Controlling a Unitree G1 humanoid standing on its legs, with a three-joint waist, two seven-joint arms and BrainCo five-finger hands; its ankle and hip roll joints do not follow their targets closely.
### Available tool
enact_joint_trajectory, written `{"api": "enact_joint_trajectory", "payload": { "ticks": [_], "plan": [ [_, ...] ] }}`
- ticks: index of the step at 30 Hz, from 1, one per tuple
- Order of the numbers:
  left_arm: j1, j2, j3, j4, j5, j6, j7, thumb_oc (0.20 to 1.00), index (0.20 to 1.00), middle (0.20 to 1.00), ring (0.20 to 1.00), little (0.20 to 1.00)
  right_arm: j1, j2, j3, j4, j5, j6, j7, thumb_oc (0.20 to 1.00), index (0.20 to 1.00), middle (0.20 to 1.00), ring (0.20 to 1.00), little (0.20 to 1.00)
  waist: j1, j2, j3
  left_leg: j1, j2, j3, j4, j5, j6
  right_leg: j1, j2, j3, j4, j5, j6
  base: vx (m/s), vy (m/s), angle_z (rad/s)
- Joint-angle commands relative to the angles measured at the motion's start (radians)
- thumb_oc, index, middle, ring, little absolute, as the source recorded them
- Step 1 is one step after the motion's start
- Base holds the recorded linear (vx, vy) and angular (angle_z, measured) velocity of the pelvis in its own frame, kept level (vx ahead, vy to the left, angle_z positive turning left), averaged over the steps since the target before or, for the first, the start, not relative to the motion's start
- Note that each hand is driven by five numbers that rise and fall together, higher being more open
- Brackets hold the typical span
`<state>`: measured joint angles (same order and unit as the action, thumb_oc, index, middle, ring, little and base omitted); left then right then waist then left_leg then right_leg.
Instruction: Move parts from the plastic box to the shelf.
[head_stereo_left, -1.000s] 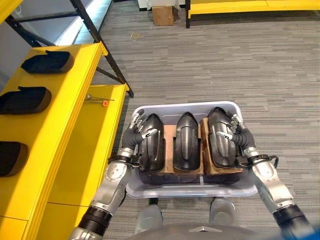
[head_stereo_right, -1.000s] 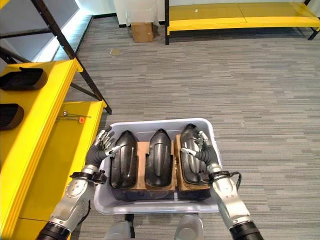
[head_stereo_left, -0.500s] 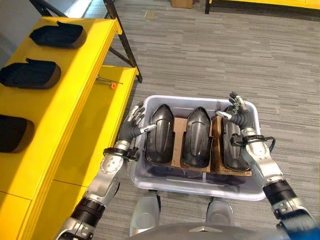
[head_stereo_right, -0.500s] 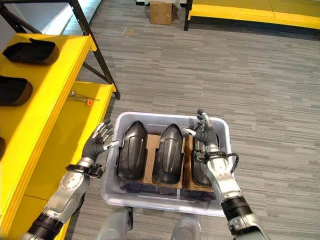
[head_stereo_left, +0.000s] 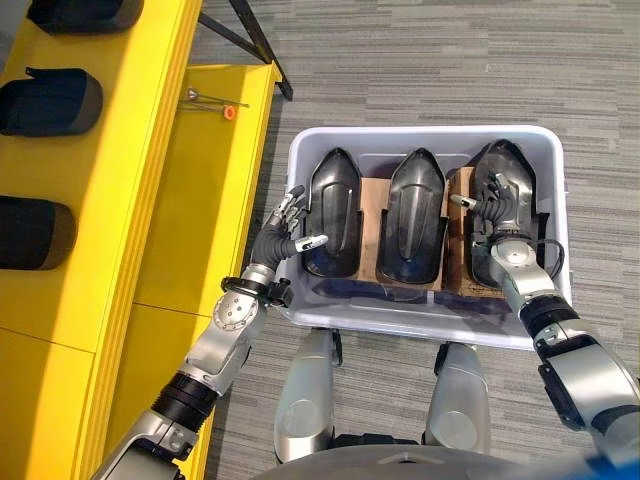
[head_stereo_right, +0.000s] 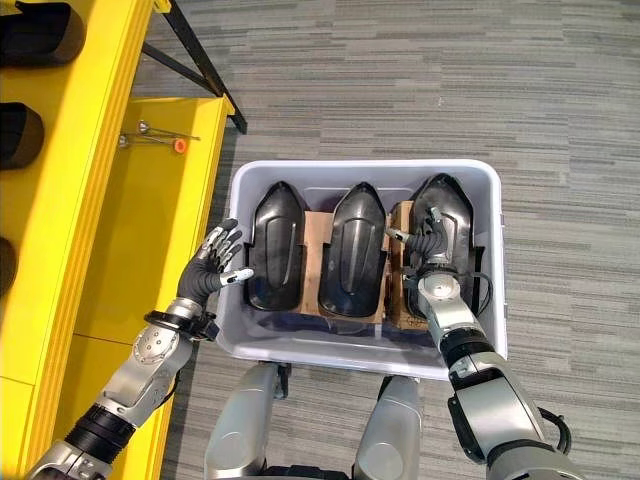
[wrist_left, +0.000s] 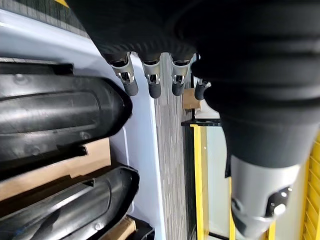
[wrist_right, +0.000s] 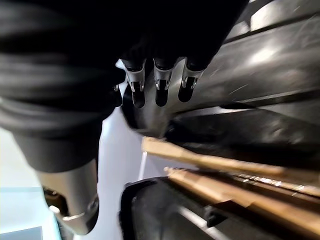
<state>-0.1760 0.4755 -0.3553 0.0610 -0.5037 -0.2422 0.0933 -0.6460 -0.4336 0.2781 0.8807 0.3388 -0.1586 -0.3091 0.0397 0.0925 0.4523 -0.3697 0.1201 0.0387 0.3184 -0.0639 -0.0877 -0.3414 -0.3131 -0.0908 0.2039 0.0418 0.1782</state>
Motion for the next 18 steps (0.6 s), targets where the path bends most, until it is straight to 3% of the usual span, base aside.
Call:
{"api": "enact_joint_trajectory", "payload": {
  "ticks": [1,5,18],
  "plan": [
    [0.010,0.019,0.006,-0.083,-0.018,-0.071,0.013,1.000,1.000,1.000,1.000,1.000,-0.026,0.021,0.015,0.023,0.009,-0.025,0.013,1.000,1.000,1.000,1.000,1.000,0.010,-0.014,-0.027,-0.005,0.058,0.010,0.083,-0.052,-0.030,0.049,-0.019,-0.008,0.123,-0.120,-0.019,-0.03,-0.008,0.07],
    [-0.001,0.022,-0.004,-0.084,-0.012,-0.075,0.029,1.000,1.000,1.000,1.000,1.000,-0.053,0.047,-0.013,0.176,0.044,-0.020,-0.013,1.000,1.000,1.000,1.000,1.000,0.014,0.003,-0.004,-0.029,0.048,0.011,0.107,-0.060,-0.025,0.023,-0.023,0.002,0.145,-0.122,-0.020,-0.02,0.000,0.02],
    [-0.016,0.026,-0.020,-0.087,-0.017,-0.083,0.022,1.000,1.000,1.000,1.000,1.000,-0.091,0.103,0.032,0.265,0.063,-0.002,0.037,1.000,1.000,1.000,1.000,1.000,0.028,0.024,0.016,-0.047,0.044,0.015,0.129,-0.070,-0.019,-0.002,-0.025,0.010,0.164,-0.125,-0.022,0.00,0.001,0.00]
  ]
}}
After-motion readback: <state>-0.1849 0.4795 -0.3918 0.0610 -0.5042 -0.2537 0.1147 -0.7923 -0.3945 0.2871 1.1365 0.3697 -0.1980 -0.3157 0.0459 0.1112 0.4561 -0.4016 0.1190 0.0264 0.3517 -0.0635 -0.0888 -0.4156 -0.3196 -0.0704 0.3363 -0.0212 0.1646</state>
